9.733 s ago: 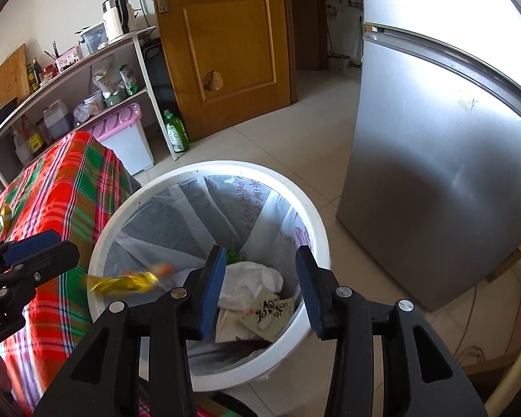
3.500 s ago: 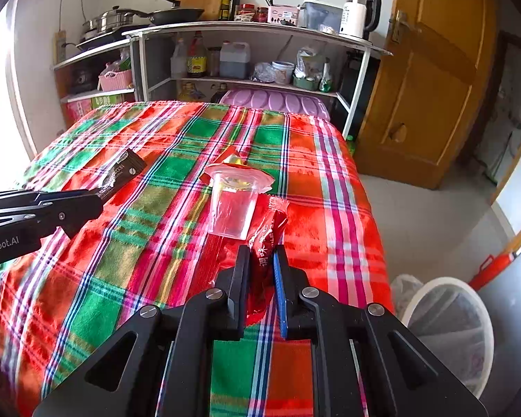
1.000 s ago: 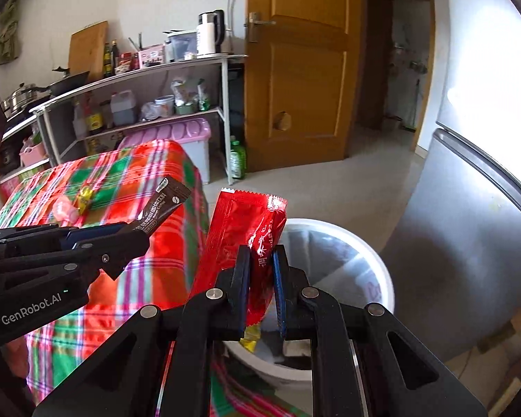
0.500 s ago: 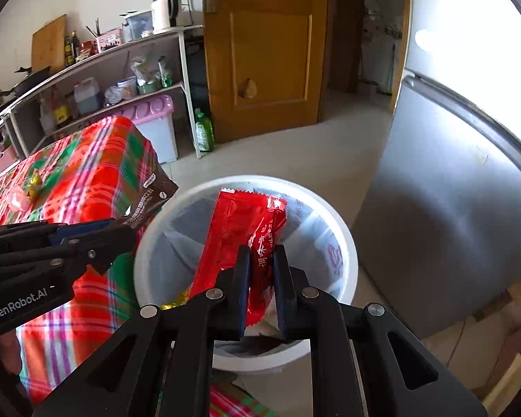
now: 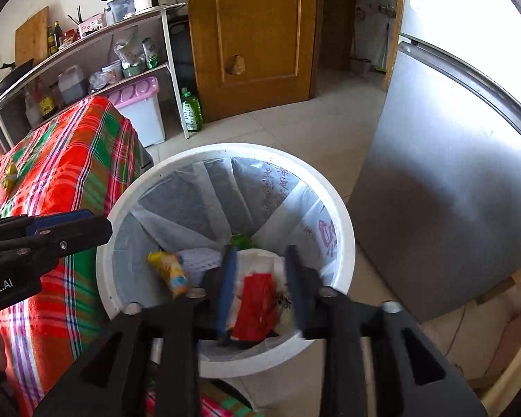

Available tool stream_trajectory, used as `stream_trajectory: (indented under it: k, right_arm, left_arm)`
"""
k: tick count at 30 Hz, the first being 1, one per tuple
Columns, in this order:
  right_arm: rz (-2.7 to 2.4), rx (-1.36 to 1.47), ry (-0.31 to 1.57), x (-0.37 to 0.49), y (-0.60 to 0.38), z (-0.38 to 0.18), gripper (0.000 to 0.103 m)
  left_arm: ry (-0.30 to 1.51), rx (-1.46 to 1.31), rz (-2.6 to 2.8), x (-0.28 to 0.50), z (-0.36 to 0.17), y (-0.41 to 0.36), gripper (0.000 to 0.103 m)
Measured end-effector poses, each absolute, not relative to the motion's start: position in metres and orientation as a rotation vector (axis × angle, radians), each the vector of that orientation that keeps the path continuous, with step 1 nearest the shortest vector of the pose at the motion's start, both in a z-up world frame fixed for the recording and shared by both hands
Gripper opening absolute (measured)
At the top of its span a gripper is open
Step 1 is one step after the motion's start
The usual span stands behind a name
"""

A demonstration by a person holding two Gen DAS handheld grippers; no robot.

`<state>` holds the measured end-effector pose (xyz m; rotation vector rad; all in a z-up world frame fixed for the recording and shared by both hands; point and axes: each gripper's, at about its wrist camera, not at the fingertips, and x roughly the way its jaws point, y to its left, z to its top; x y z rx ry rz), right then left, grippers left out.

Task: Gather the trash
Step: 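Open both tools to drop the red bag and brown wrapper into the bin, then move both tools back toward the clear cup and yellow chip bag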

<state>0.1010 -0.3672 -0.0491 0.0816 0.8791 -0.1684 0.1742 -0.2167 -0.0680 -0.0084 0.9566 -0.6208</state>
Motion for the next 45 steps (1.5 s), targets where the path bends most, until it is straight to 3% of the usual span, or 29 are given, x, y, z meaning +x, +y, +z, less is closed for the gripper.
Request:
stream_trajectory:
  k: [3,7,21,25,45]
  right_arm:
    - [-0.169,0.09,0.872,0.099,-0.367,-0.046,0.048]
    - [-0.172,0.083,0.86,0.095,-0.362,-0.039,0.048]
    - [-0.093,0.084,0.795,0.09,-0.326,-0.009,0.049]
    - [-0.054,0.067,0.772,0.093,-0.306,-0.001,0.052]
    - [0.175,0.006,0.754,0.136,-0.191,0.009,0.059]
  left_arm:
    - [0.953,-0.014,-0.624,0.173,-0.066,-0.215,0.031]
    - [0.933,-0.015,-0.61,0.17,-0.059,-0.211,0.045]
    - [0.859,-0.06,-0.552,0.158,-0.03,-0.155,0.046]
    - [0.833,-0.074,-0.504,0.155,-0.023,-0.127,0.056]
    - [0.793,-0.166,-0.215,0.159,-0.015,0.026,0.065]
